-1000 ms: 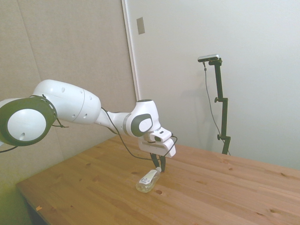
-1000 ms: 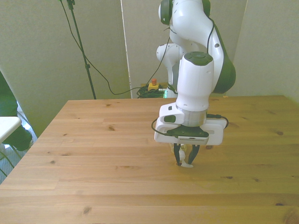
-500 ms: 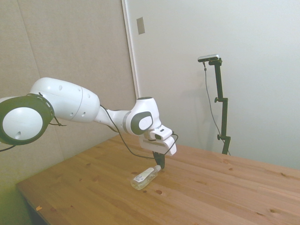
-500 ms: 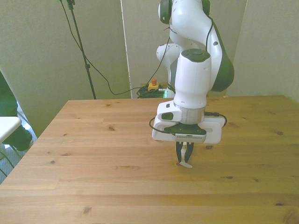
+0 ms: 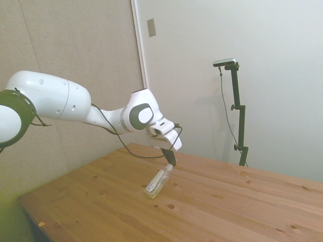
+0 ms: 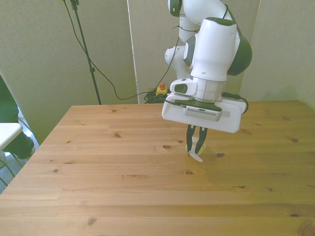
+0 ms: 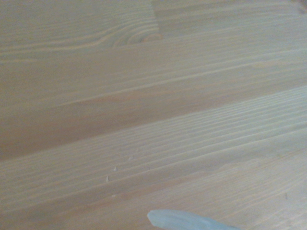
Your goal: Stand the sanitizer
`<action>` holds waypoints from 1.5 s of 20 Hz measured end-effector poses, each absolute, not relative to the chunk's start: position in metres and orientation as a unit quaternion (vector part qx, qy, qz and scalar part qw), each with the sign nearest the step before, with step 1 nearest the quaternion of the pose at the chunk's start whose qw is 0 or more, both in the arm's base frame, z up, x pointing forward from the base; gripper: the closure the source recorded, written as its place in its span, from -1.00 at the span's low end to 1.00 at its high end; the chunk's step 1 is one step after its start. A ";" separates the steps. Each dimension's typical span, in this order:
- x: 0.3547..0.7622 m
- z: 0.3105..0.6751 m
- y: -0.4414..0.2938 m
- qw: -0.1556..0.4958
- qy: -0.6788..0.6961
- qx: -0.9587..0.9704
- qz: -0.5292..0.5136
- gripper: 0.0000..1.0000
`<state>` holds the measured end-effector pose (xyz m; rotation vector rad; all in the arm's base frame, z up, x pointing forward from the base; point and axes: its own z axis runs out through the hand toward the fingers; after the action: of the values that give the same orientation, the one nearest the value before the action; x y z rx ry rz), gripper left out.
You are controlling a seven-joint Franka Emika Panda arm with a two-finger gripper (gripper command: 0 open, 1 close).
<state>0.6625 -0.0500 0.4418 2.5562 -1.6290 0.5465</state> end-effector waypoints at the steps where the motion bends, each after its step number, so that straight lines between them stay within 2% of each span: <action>1: 0.660 0.445 -0.047 0.032 -0.538 0.821 0.190 1.00; 9: 0.645 0.464 -0.034 0.065 -0.601 0.741 0.293 1.00; 24: 0.637 0.452 -0.019 0.125 -0.678 0.551 0.469 1.00; 30: 0.637 0.441 -0.017 0.142 -0.680 0.508 0.508 1.00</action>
<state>0.6368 -0.0171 0.4407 1.4669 -1.9633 1.4673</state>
